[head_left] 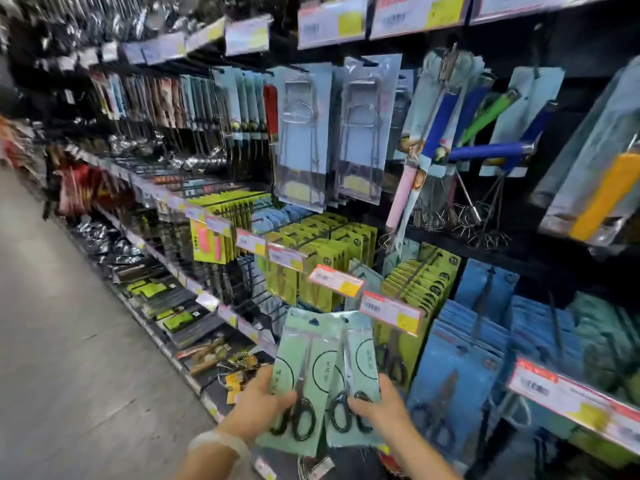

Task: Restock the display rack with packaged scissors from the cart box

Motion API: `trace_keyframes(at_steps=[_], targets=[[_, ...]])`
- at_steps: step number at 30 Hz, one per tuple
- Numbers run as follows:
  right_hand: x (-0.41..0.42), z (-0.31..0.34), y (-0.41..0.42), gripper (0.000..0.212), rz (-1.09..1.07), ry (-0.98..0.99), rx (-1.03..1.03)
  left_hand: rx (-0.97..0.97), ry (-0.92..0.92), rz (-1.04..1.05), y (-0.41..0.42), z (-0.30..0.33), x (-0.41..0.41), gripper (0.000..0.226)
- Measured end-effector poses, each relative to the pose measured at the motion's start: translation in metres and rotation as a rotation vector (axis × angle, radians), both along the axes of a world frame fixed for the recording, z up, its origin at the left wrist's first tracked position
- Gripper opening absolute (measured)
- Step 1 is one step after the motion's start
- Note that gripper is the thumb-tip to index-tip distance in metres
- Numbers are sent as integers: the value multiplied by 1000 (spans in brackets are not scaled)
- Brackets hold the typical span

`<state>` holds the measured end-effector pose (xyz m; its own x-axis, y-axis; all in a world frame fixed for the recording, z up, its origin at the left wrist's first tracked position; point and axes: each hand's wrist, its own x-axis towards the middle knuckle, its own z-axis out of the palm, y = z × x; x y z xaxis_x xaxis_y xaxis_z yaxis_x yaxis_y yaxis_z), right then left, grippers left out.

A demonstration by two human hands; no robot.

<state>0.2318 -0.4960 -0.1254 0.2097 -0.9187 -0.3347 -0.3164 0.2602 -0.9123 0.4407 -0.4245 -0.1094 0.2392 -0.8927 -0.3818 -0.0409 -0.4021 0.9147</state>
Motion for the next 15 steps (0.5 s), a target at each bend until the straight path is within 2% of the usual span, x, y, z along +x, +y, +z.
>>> trace_keyframes(at_steps=[4, 7, 11, 15], targets=[[16, 5, -31, 72, 1, -26, -54, -22, 30, -39, -32, 16, 9, 27], [32, 6, -46, 70, -57, 3, -150, -48, 46, -68, -61, 14, 26, 27], [50, 18, -53, 38, -174, -39, -158, -21, -9, -144, -91, 10, 55, 30], [74, 18, -54, 39, -289, -126, -142, 38, -55, -298, -111, 13, 84, 33]])
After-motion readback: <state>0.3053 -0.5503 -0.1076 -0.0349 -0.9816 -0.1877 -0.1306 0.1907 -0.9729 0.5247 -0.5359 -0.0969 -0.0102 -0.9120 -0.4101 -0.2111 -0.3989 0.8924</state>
